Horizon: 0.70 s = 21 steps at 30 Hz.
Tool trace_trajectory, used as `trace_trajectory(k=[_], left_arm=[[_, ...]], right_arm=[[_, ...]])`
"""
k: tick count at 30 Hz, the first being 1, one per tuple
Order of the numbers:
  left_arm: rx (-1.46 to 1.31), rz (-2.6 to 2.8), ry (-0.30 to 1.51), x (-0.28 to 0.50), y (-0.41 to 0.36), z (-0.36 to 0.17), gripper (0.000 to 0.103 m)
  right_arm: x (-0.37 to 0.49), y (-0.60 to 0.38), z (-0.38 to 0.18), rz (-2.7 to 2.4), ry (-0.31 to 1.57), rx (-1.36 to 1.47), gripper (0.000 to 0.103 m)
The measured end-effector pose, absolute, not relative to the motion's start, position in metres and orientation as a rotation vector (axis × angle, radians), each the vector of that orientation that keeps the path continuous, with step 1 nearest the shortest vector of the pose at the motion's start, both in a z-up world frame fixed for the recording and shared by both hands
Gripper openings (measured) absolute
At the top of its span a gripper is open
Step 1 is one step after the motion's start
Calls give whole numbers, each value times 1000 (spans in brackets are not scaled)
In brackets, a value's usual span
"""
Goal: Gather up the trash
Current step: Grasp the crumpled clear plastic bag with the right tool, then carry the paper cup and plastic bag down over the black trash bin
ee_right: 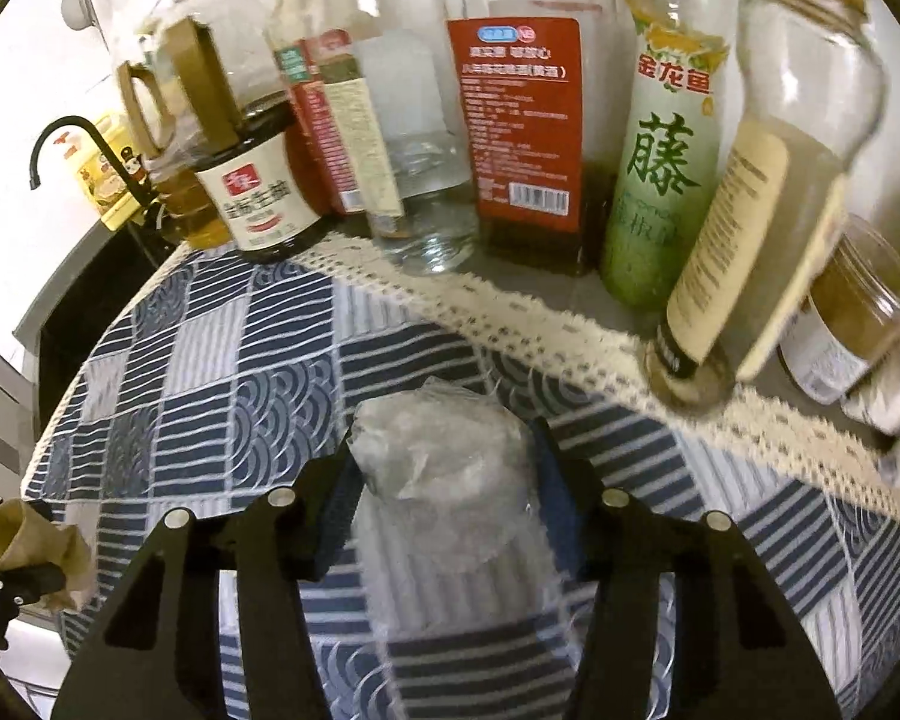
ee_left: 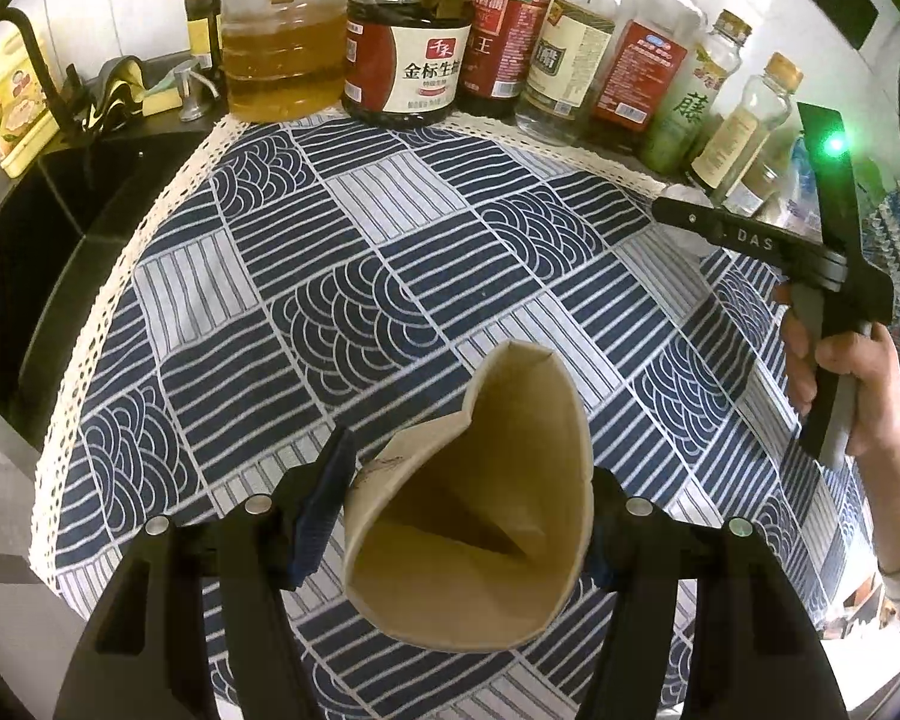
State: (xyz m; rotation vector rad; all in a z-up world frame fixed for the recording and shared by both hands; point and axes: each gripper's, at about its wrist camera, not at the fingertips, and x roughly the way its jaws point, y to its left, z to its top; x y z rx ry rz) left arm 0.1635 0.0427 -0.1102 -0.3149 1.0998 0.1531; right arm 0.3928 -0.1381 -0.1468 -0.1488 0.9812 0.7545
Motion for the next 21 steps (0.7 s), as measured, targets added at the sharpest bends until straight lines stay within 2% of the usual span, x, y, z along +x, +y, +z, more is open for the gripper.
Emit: trace_trajectory(k=[21], left_arm=[[-283, -61, 998, 60, 59, -91, 62]], right_arm=[[208, -156, -116, 590, 1026, -24, 54]])
